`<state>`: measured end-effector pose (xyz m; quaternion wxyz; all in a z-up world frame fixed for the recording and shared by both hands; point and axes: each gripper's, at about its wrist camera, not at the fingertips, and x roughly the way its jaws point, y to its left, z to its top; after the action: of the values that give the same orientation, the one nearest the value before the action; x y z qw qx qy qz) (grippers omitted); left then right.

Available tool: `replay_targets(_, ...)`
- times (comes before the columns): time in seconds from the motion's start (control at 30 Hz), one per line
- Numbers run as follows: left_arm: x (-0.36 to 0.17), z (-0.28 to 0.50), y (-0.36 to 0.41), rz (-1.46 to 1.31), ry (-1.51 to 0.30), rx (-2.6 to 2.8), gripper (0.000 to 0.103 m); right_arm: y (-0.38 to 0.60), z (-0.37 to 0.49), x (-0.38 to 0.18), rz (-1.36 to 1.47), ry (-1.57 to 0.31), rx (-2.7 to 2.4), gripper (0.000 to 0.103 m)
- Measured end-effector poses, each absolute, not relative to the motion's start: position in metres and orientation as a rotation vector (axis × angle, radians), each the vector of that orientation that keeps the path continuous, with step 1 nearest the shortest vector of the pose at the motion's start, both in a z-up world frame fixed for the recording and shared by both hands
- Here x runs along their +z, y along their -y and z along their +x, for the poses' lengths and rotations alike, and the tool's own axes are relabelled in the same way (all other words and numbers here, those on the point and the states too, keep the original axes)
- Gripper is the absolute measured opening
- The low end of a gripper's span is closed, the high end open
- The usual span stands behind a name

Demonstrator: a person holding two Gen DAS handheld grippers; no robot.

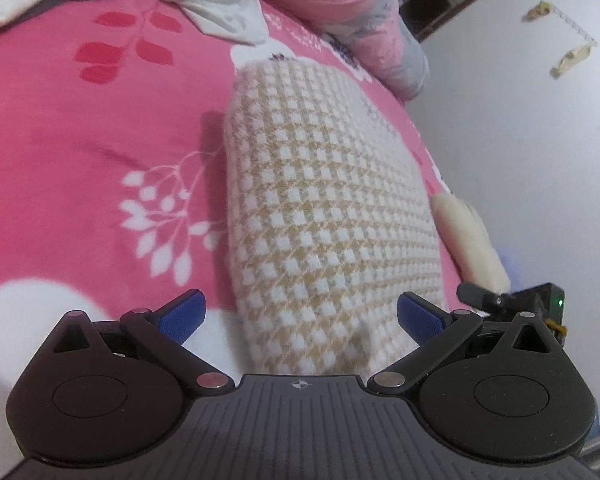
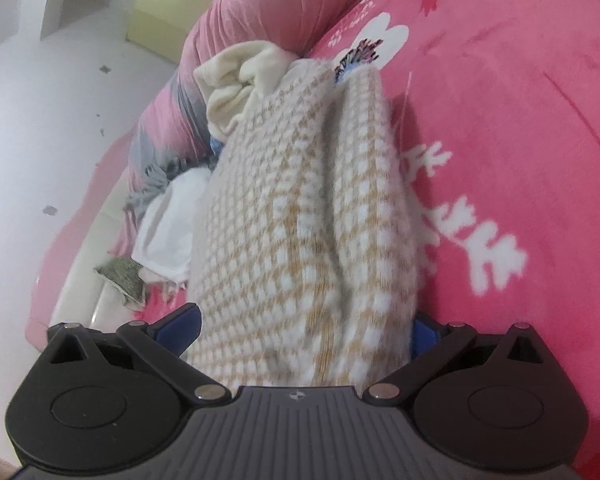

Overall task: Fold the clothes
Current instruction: 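Lift the cardigan with both tools and carry it toward the beige folded cloth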

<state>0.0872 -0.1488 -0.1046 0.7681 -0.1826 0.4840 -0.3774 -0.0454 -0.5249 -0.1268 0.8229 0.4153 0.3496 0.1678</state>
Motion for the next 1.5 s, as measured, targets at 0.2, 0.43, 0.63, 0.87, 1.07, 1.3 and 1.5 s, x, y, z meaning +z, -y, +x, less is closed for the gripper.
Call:
replay_targets(0.2, -0.119, 0.114, 0.168, -0.417, -1.097, -0.843, 0.103, 0.525, -0.030, -0.130, 0.864, -0.741, 0.389, 0.103)
replay_targets(0.43, -0.121, 0.144, 0.187, -0.453, -1.128, -0.902, 0.103, 0.527, -0.030, -0.134, 0.870, -0.711, 0.406, 0.103)
replay_targets(0.63, -0.135, 0.176, 0.191, -0.585, -1.179, -0.944, 0.103, 0.527, -0.027, -0.134, 0.874, -0.720, 0.404, 0.103)
replay_targets(0.87, -0.143, 0.194, 0.208, -0.595, -1.187, -0.996, 0.103, 0.535, -0.001, -0.137, 0.918, -0.770, 0.438, 0.103)
replay_targets(1.07, -0.147, 0.202, 0.209, -0.619, -1.203, -1.031, 0.103, 0.535, 0.023, -0.137, 0.905, -0.799, 0.468, 0.103)
replay_targets(1.3, -0.146, 0.197, 0.206, -0.604, -1.187, -1.068, 0.101, 0.524, 0.029, -0.134, 0.813, -0.818, 0.509, 0.102)
replay_targets(1.5, -0.148, 0.194, 0.205, -0.581, -1.171, -1.132, 0.100, 0.526, 0.021, -0.137, 0.795, -0.800, 0.553, 0.100)
